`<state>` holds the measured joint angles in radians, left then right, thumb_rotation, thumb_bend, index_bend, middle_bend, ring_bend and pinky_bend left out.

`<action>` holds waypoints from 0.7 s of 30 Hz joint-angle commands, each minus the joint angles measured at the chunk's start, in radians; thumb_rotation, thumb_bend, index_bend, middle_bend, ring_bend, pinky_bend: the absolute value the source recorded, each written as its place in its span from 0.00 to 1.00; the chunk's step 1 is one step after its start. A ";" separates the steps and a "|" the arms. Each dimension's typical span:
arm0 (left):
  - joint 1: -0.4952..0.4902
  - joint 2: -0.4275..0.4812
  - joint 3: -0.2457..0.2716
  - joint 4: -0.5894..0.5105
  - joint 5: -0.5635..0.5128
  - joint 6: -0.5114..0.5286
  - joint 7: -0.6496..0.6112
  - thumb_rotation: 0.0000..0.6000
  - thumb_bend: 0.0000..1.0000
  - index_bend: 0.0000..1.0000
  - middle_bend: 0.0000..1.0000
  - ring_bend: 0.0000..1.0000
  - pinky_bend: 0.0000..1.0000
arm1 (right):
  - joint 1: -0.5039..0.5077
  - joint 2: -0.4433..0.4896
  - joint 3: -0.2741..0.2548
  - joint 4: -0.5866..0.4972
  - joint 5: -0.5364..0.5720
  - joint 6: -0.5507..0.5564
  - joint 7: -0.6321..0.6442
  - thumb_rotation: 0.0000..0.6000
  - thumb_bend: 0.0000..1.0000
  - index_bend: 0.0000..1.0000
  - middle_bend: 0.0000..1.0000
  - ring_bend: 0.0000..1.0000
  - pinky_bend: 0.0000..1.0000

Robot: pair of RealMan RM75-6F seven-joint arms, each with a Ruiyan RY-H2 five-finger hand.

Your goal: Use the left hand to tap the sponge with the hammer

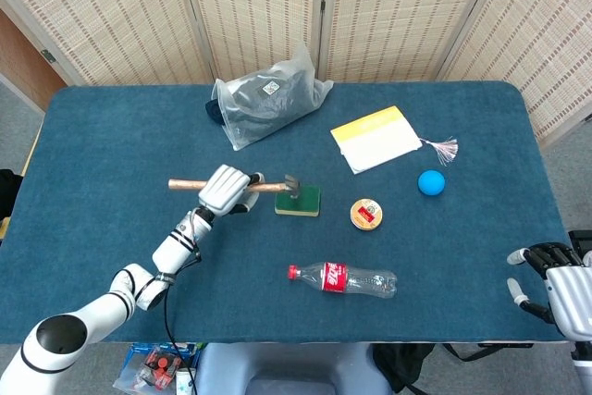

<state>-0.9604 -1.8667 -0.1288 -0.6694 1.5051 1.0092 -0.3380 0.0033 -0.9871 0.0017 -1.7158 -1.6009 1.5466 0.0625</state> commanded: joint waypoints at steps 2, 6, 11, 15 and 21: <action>-0.005 -0.008 0.014 0.010 0.004 -0.025 0.026 1.00 0.58 0.69 0.79 0.85 0.96 | -0.001 0.002 0.000 -0.002 0.002 0.001 -0.002 1.00 0.35 0.41 0.44 0.28 0.22; -0.010 -0.018 0.021 0.012 -0.001 -0.055 0.061 1.00 0.58 0.69 0.79 0.84 0.96 | -0.006 0.002 0.001 -0.003 0.003 0.006 -0.003 1.00 0.35 0.41 0.44 0.28 0.22; -0.005 -0.015 0.002 -0.001 -0.015 -0.033 0.041 1.00 0.58 0.69 0.79 0.84 0.95 | -0.008 0.002 0.002 -0.003 0.005 0.010 -0.003 1.00 0.35 0.41 0.44 0.28 0.22; 0.003 0.001 -0.017 -0.023 -0.029 -0.013 0.005 1.00 0.58 0.69 0.79 0.84 0.95 | -0.005 -0.001 0.003 -0.001 0.005 0.004 -0.003 1.00 0.35 0.41 0.44 0.28 0.22; 0.007 -0.003 0.001 -0.011 -0.026 -0.036 0.025 1.00 0.58 0.69 0.79 0.85 0.95 | 0.001 -0.003 0.004 0.001 0.007 -0.007 -0.002 1.00 0.35 0.41 0.44 0.28 0.22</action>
<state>-0.9531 -1.8655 -0.1330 -0.6854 1.4780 0.9800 -0.3205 0.0042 -0.9903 0.0061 -1.7148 -1.5936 1.5395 0.0602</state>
